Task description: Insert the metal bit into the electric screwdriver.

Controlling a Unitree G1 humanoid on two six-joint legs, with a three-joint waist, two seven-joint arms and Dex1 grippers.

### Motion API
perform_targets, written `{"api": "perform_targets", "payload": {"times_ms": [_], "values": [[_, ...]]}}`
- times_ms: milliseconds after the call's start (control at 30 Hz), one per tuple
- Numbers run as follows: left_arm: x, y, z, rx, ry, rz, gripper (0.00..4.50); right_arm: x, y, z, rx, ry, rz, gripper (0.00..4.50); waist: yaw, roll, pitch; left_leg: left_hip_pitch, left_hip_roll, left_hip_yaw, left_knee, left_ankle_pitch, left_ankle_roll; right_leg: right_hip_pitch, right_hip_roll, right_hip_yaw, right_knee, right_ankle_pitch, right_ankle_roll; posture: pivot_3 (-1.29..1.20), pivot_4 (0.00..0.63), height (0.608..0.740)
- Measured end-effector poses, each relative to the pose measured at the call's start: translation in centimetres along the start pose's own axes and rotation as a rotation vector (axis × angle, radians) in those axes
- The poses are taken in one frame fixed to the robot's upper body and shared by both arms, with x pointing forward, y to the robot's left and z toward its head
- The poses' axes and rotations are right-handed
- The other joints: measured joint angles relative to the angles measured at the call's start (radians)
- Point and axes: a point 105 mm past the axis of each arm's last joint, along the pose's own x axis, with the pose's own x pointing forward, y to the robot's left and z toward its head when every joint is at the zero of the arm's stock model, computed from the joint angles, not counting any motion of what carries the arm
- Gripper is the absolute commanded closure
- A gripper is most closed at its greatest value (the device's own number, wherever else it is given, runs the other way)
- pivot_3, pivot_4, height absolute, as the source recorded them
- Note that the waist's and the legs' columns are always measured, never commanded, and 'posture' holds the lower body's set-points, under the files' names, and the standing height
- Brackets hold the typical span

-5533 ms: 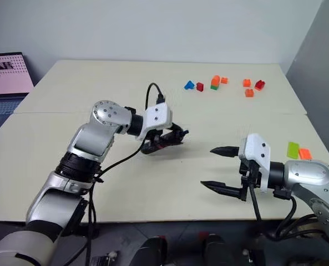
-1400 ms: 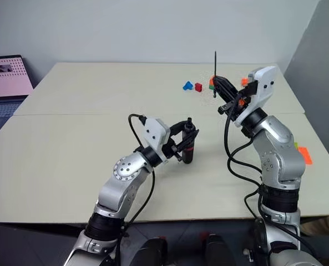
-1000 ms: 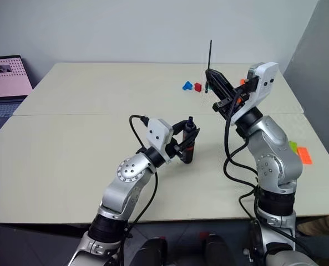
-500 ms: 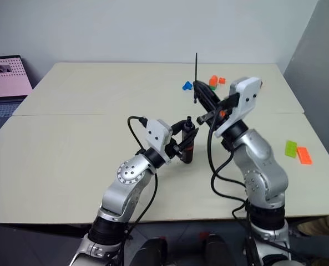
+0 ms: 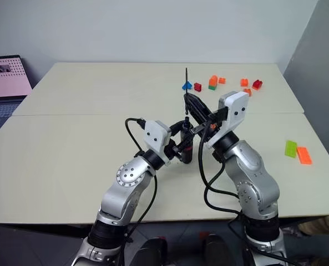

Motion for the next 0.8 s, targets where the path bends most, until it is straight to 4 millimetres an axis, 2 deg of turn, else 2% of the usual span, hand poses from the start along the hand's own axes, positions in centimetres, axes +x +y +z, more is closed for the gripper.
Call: {"api": "perform_targets", "payload": {"times_ms": [800], "values": [[-0.18,-0.02,0.06,0.0,0.005,0.001,2.86,-0.41,-0.17,-0.79,-0.023,0.026,-0.009,4.5,0.0,0.0,0.0,0.0,0.0,0.0,-0.002,0.0,0.0,0.0,0.0,0.0,-0.002,0.0,0.0,0.0,0.15,0.74]]}}
